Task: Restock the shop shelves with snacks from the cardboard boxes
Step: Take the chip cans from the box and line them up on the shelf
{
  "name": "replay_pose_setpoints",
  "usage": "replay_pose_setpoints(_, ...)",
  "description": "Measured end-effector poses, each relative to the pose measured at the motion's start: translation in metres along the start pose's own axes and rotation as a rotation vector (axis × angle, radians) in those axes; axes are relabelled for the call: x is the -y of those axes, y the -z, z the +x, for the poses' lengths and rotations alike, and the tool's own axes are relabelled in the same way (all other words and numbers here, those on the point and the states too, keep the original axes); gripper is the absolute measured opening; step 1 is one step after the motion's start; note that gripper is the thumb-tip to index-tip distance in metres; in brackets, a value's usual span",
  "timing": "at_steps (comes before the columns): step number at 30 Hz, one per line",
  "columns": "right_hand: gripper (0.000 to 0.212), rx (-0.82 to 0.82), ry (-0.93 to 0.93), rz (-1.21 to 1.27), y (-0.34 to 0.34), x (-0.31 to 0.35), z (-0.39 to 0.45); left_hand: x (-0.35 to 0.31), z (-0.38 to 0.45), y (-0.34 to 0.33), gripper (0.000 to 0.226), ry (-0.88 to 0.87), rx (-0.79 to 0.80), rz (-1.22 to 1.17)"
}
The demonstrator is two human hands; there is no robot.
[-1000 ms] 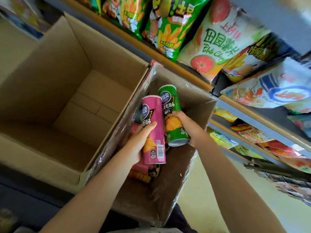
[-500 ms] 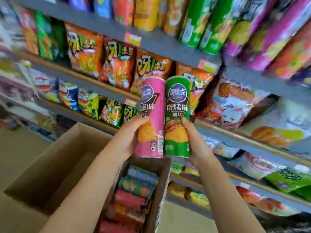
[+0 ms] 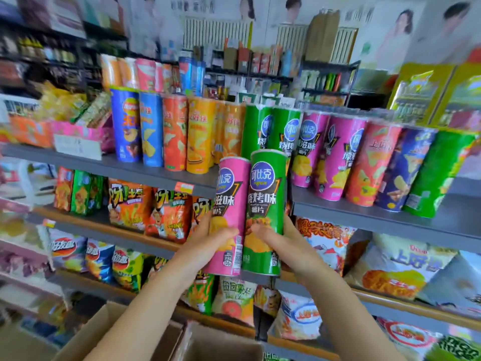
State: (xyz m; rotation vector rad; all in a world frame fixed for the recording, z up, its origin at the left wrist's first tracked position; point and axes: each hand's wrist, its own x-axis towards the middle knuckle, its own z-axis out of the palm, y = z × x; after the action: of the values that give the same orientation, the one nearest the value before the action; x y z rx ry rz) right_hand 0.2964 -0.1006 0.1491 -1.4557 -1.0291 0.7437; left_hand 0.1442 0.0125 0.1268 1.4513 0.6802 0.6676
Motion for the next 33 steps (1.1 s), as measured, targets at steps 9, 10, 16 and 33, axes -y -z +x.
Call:
replay_pose_setpoints(9,0.051,-0.474,0.406,-0.081,0.062,0.026,0.023,-0.056,0.057,-0.055,0.088,-0.466,-0.020,0.031)
replay_pose_setpoints(10,0.052,-0.515,0.425,-0.093,0.073,0.026,0.023,-0.061,0.066,-0.069,0.084,-0.504,-0.050,0.045)
replay_pose_setpoints(16,0.058,-0.747,0.397,-0.290,0.134,0.002,0.028,-0.069,0.119,-0.141,0.086,-0.546,-0.133,0.189)
replay_pose_setpoints(33,0.069,-0.755,0.337,-0.471,0.174,-0.006,0.043,-0.055,0.156,-0.185,0.028,-0.600,-0.370,0.906)
